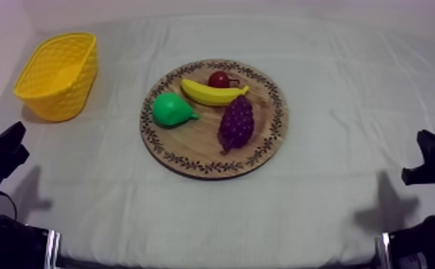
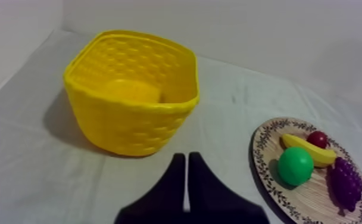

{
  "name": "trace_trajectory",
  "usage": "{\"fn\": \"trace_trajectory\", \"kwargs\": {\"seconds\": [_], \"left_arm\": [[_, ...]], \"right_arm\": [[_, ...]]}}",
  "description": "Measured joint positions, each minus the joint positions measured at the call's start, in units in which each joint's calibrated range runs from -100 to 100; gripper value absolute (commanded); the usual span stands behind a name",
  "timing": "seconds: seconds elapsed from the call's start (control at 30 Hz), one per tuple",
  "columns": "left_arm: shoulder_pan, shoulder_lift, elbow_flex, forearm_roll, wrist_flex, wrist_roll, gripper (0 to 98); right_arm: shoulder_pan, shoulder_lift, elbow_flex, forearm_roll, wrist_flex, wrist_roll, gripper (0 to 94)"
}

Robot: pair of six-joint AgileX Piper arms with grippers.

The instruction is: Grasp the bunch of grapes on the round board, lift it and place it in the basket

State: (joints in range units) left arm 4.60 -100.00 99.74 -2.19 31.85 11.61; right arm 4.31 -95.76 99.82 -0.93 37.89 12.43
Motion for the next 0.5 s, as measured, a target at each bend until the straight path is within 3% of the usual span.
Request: {"fn": "trace_trajectory", "kwargs": {"seconds": [0.5], "left_arm": [[1.4, 0.0, 0.0, 0.0, 0.0, -0.3, 0.1]], "right_arm": [[0.0, 0.0, 0.0, 0.0, 0.0, 0.0, 0.3]]}}
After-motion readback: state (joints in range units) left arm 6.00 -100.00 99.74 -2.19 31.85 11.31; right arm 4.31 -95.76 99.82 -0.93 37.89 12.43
